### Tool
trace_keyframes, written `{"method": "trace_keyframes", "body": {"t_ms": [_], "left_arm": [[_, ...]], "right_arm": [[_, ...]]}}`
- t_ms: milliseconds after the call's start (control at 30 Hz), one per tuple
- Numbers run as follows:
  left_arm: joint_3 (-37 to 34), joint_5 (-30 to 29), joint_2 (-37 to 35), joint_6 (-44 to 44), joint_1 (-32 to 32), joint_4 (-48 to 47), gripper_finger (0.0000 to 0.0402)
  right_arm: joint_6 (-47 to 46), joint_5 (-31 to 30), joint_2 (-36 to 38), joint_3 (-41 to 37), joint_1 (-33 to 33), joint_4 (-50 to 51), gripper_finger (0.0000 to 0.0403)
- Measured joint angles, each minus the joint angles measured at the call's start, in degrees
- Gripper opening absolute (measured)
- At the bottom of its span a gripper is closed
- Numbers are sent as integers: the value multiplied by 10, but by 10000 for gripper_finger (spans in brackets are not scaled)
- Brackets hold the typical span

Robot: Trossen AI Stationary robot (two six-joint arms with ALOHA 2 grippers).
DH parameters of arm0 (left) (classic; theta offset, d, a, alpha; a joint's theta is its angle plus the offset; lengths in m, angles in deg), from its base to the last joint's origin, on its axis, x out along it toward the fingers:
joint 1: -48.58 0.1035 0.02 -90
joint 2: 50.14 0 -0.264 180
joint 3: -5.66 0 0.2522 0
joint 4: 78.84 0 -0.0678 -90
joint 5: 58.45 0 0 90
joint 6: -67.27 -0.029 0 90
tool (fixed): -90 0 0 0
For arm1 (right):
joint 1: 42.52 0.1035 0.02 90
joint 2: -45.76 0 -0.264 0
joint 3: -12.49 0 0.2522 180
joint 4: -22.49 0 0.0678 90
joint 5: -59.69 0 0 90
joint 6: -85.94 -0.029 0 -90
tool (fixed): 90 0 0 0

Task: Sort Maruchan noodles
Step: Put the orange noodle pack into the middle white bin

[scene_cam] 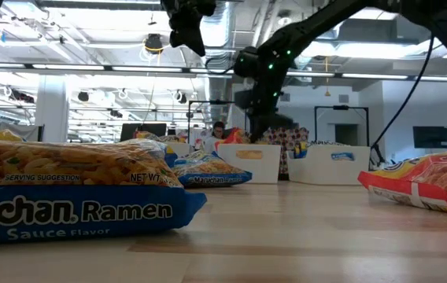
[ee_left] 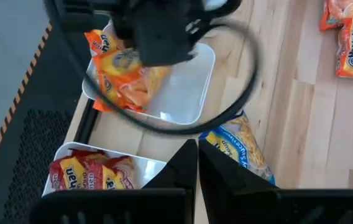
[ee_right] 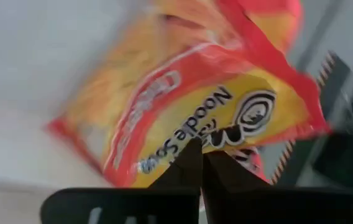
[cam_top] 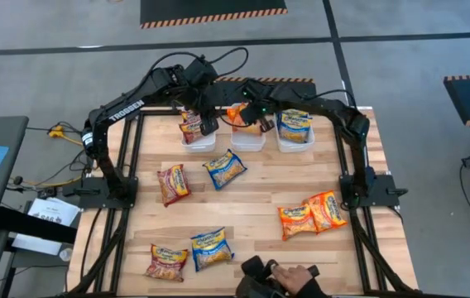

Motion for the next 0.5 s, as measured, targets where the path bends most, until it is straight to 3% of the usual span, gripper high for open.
{"method": "trace_keyframes", "body": {"t_ms": [133, 500], "left_arm": [[0, -13, 0, 1, 1, -10, 0], [0, -22, 0, -14, 1, -25, 0]], "right_arm": [[-44, -51, -1, 0, 2, -5, 35], [-76, -68, 6, 0, 23, -18, 42]]}}
